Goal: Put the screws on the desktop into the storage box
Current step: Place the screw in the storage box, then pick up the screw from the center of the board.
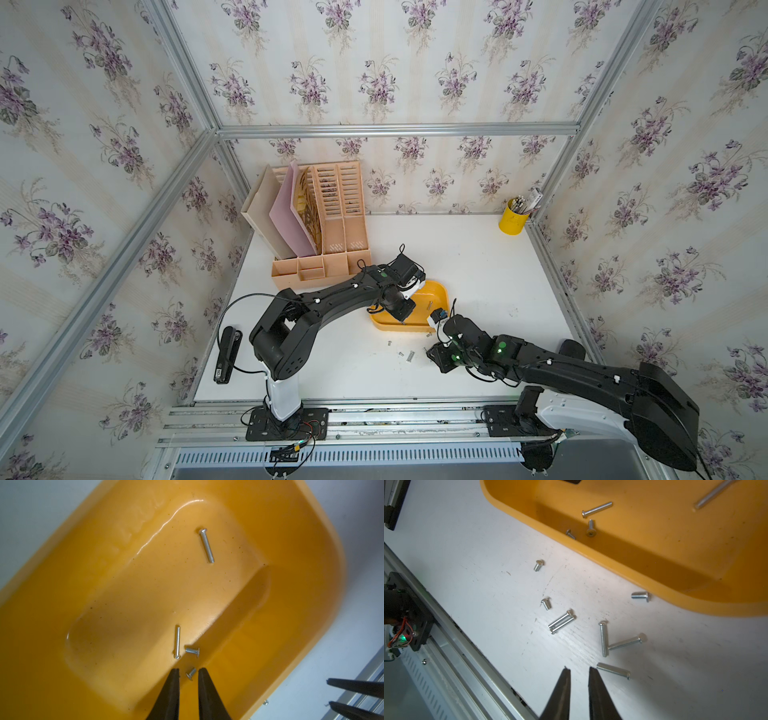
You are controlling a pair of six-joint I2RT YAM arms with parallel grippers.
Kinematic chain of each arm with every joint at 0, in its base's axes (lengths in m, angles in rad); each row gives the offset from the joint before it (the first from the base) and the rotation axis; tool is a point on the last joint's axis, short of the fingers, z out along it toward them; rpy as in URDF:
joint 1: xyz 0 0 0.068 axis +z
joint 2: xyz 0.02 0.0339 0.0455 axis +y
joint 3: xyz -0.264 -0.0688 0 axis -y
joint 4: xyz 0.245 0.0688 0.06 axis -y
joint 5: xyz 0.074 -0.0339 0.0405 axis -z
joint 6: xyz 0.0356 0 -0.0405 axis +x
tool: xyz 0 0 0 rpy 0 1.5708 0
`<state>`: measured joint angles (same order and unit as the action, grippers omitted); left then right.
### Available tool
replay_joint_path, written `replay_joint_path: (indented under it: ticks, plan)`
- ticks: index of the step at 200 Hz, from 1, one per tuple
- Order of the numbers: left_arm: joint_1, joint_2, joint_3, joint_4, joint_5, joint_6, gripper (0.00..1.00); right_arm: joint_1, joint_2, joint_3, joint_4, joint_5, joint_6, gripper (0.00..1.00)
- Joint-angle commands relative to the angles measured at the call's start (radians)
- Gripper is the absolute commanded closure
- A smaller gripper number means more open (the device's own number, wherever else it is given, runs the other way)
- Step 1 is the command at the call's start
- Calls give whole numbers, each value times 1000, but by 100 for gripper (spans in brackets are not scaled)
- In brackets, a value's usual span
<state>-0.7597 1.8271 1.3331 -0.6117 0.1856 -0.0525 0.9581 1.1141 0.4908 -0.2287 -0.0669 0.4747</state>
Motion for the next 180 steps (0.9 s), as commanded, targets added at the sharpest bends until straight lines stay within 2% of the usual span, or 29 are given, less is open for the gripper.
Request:
replay_joint_path:
  ticks: [1,59,102,180]
  plan:
    - [0,-48,-11,-3,-24,6,71,5,16,-6,30,49,-7,77]
    - [5,-213,-82,-11,-39,-48,60,10,104,4,78,71,-34,73]
    - [9,-295,-170,4,-61,-69,57,11,162,30,87,99,-56,71]
    - [54,-364,-268,22,-41,-84,54,19,227,44,100,123,-82,73]
